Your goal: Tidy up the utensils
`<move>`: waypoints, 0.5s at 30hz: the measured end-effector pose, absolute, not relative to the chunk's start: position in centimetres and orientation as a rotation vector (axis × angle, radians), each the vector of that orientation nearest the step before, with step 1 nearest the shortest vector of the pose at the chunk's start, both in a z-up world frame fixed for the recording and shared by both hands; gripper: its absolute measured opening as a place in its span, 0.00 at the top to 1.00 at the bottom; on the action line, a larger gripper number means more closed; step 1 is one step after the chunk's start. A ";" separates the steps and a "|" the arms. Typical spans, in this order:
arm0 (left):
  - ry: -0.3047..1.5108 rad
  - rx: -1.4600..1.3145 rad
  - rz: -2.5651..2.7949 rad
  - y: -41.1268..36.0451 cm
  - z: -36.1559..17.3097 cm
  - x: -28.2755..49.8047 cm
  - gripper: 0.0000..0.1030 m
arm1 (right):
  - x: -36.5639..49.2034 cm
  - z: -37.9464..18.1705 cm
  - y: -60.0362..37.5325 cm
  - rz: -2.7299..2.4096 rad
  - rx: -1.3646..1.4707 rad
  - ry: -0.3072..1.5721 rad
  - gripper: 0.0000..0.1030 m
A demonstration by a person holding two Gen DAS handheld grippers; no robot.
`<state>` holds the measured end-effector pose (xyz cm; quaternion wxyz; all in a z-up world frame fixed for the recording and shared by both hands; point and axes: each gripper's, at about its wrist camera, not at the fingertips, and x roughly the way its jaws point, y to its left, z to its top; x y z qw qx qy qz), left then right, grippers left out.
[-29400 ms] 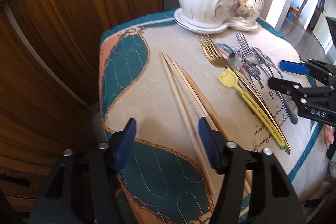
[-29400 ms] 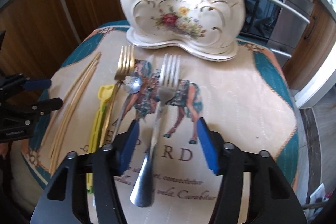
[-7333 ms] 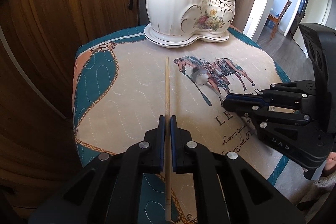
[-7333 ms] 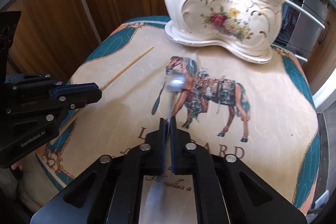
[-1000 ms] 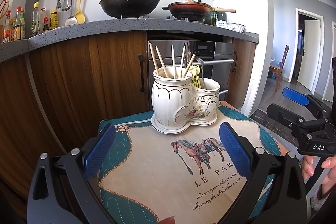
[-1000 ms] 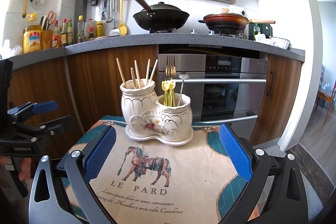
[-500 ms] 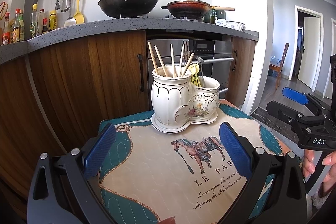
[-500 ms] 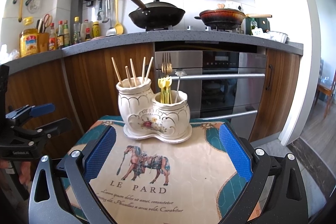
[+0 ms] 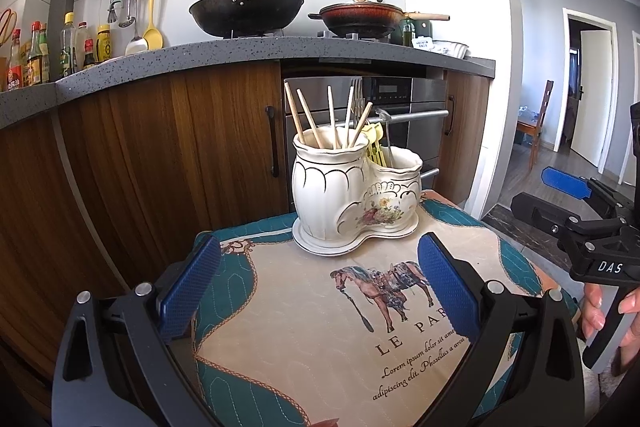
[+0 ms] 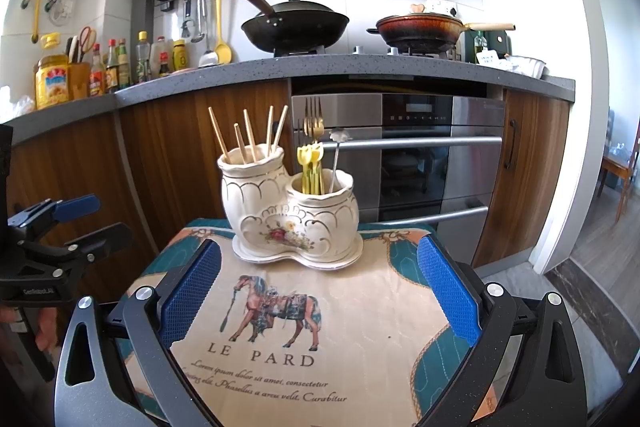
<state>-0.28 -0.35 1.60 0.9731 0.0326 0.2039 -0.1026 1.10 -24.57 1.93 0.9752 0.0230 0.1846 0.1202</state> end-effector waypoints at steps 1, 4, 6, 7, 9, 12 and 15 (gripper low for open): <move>0.408 0.067 -0.204 -0.3 1.6 -0.3 0.06 | 1.1 1.9 -24.6 0.242 0.047 0.372 0.05; 0.406 0.069 -0.202 -0.3 1.6 -0.3 0.06 | 1.1 1.9 -24.6 0.242 0.047 0.372 0.05; 0.403 0.068 -0.201 -0.2 1.7 -0.4 0.06 | 1.1 1.9 -24.6 0.242 0.047 0.373 0.05; 0.400 0.068 -0.200 -0.2 1.7 -0.4 0.06 | 1.1 2.0 -24.5 0.243 0.046 0.372 0.05; 0.396 0.074 -0.193 -0.2 1.7 -0.4 0.06 | 1.1 2.0 -24.6 0.242 0.044 0.373 0.05; 0.410 0.068 -0.192 -0.1 1.6 -0.1 0.05 | 1.2 1.7 -24.6 0.243 0.044 0.378 0.05; 0.435 0.040 -0.203 0.2 1.4 0.2 0.05 | 1.4 1.4 -24.5 0.242 0.041 0.387 0.05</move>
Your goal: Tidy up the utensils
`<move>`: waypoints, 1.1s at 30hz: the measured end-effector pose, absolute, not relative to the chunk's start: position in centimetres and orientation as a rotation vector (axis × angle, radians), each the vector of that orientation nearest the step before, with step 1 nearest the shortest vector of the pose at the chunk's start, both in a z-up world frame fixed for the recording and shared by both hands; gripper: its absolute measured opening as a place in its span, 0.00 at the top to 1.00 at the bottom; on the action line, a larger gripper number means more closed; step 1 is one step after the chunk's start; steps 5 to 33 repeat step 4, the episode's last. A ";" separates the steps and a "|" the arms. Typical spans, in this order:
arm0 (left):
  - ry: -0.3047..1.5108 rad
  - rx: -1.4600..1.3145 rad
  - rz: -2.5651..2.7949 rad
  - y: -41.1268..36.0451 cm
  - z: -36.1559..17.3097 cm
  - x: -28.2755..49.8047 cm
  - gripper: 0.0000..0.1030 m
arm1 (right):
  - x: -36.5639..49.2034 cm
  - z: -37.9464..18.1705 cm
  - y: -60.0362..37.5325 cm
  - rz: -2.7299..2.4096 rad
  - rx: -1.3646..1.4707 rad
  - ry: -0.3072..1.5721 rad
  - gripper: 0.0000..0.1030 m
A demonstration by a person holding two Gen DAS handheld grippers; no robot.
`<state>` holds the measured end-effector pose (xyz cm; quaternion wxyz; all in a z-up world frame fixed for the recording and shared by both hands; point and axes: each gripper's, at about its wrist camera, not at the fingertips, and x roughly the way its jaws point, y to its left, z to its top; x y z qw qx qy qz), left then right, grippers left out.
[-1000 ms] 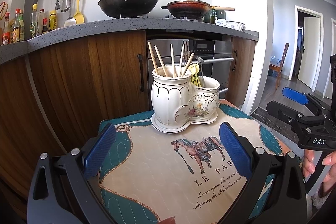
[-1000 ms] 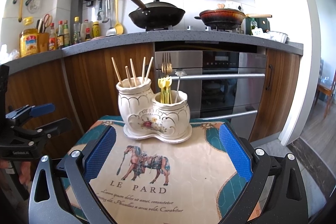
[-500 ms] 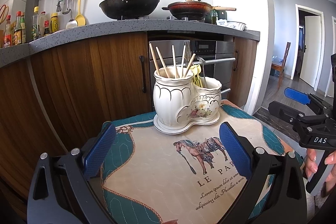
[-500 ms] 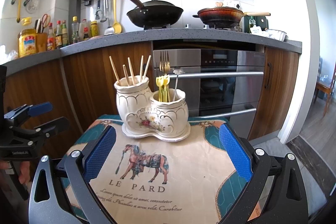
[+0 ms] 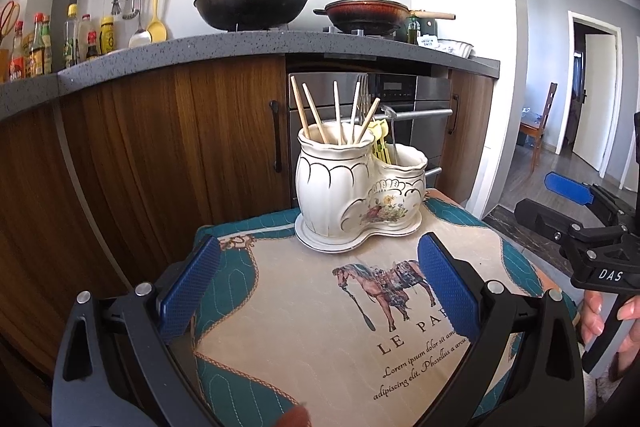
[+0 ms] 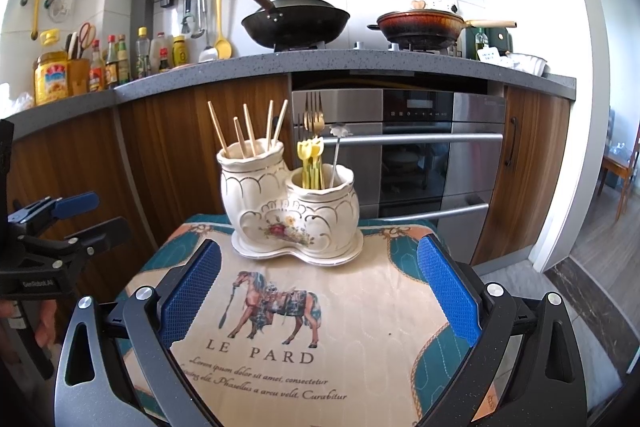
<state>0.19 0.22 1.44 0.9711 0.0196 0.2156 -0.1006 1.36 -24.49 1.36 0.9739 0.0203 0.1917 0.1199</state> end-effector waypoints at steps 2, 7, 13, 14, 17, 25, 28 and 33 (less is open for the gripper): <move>0.441 0.034 -0.202 0.3 1.3 0.3 0.05 | 1.5 1.1 -24.5 0.241 0.040 0.395 0.05; 0.443 0.035 -0.194 0.4 1.1 0.4 0.05 | 1.8 0.7 -24.4 0.234 0.038 0.411 0.05; 0.443 0.035 -0.194 0.4 1.1 0.4 0.05 | 1.8 0.7 -24.4 0.234 0.038 0.411 0.05; 0.443 0.035 -0.194 0.4 1.1 0.4 0.05 | 1.8 0.7 -24.4 0.234 0.038 0.411 0.05; 0.443 0.035 -0.194 0.4 1.1 0.4 0.05 | 1.8 0.7 -24.4 0.234 0.038 0.411 0.05; 0.443 0.035 -0.194 0.4 1.1 0.4 0.05 | 1.8 0.7 -24.4 0.234 0.038 0.411 0.05; 0.443 0.035 -0.194 0.4 1.1 0.4 0.05 | 1.8 0.7 -24.4 0.234 0.038 0.411 0.05; 0.443 0.035 -0.194 0.4 1.1 0.4 0.05 | 1.8 0.7 -24.4 0.234 0.038 0.411 0.05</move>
